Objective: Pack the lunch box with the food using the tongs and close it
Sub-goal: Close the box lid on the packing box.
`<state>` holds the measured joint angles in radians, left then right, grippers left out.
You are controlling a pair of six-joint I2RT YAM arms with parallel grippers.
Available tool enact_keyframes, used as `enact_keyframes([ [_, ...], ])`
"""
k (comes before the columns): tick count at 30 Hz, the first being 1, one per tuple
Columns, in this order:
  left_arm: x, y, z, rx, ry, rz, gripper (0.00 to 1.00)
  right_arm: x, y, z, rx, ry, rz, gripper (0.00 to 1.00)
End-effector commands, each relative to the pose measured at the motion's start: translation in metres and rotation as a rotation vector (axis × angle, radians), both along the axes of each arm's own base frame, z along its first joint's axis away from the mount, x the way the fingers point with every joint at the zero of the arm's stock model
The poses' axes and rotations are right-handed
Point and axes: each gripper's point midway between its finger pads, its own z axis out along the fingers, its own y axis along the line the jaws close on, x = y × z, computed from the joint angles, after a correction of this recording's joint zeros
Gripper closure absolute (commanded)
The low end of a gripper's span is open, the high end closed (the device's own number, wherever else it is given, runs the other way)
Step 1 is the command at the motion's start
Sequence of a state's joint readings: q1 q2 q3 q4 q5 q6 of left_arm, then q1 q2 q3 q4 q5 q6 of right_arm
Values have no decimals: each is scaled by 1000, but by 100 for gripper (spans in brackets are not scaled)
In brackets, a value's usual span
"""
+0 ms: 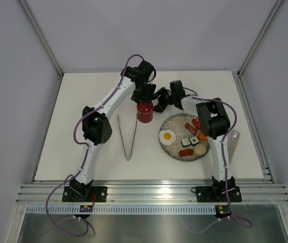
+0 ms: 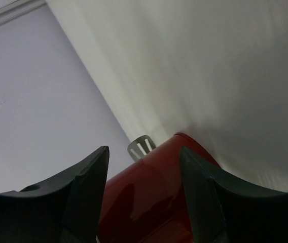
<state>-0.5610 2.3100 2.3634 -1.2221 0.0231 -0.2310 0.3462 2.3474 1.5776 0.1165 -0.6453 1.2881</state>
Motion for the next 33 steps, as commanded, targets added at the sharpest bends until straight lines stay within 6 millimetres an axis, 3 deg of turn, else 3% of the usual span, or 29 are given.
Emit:
enact_keyframes([
  [1, 7, -4, 26, -38, -80, -25, 75, -6, -4, 43, -126, -95, 8, 34],
  [9, 6, -3, 22, -30, -68, -30, 75, -1, -45, 65, -388, -165, -78, 24],
  [12, 5, -3, 21, -29, -66, -34, 71, -1, -54, 74, -408, -180, -101, 23],
  [13, 5, -3, 21, -30, -65, -34, 66, 0, -58, 73, -423, -182, -114, 22],
  [17, 5, -3, 23, -31, -70, -37, 54, -1, -65, 81, -452, -203, -128, 21],
  [23, 6, -4, 28, -41, -85, -36, 50, -1, -70, 86, -468, -216, -140, 20],
  [33, 6, -5, 35, -58, -100, -37, 27, -2, -74, 83, -468, -214, -144, 19],
])
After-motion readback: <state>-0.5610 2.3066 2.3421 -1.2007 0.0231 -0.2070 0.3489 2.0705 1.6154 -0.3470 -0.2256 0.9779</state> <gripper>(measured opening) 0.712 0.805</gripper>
